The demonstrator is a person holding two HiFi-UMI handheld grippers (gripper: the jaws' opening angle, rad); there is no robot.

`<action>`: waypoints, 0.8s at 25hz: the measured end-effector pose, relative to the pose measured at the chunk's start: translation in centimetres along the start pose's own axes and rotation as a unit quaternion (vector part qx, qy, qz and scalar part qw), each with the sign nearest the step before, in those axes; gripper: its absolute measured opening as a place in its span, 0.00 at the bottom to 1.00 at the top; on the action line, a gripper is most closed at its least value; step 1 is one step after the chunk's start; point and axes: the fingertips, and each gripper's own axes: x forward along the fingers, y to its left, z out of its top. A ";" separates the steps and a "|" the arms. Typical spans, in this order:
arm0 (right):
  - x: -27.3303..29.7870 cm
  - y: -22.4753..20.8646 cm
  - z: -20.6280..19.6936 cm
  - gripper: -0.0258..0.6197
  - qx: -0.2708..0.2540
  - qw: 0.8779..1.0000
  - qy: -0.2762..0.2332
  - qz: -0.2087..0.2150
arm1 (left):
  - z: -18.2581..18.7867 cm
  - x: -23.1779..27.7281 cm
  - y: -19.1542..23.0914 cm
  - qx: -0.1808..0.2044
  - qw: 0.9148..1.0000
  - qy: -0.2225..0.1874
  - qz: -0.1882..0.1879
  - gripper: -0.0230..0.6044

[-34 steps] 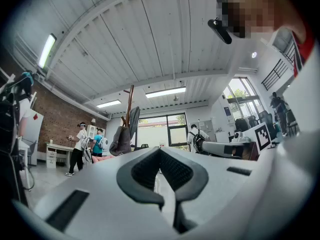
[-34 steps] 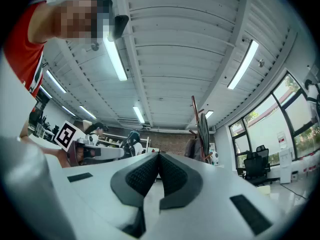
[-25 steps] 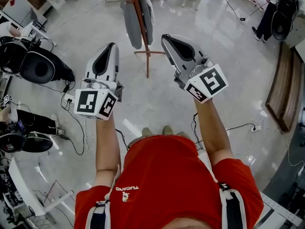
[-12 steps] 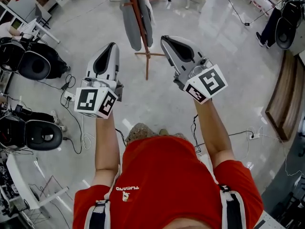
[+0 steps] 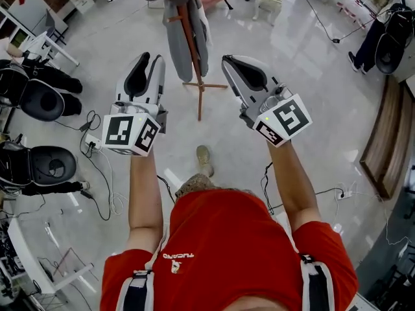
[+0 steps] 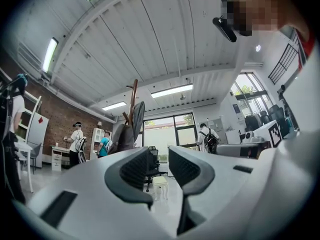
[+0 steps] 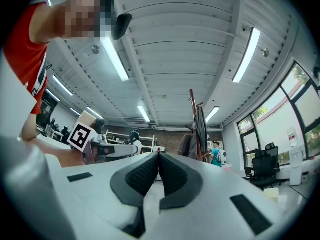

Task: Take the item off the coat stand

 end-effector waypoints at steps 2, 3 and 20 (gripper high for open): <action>1.4 -1.3 -0.4 0.08 -0.005 1.000 0.003 0.000 | -0.4 2.0 1.5 -0.001 1.000 -0.005 0.001 0.26; 2.2 -1.9 -0.6 0.08 -0.008 1.000 0.004 -0.001 | -0.6 3.0 2.5 -0.002 1.000 -0.006 0.003 0.28; 16.9 -12.1 -5.7 0.08 -0.028 0.999 0.024 -0.019 | -2.2 20.9 20.2 0.014 1.000 -0.007 0.014 0.46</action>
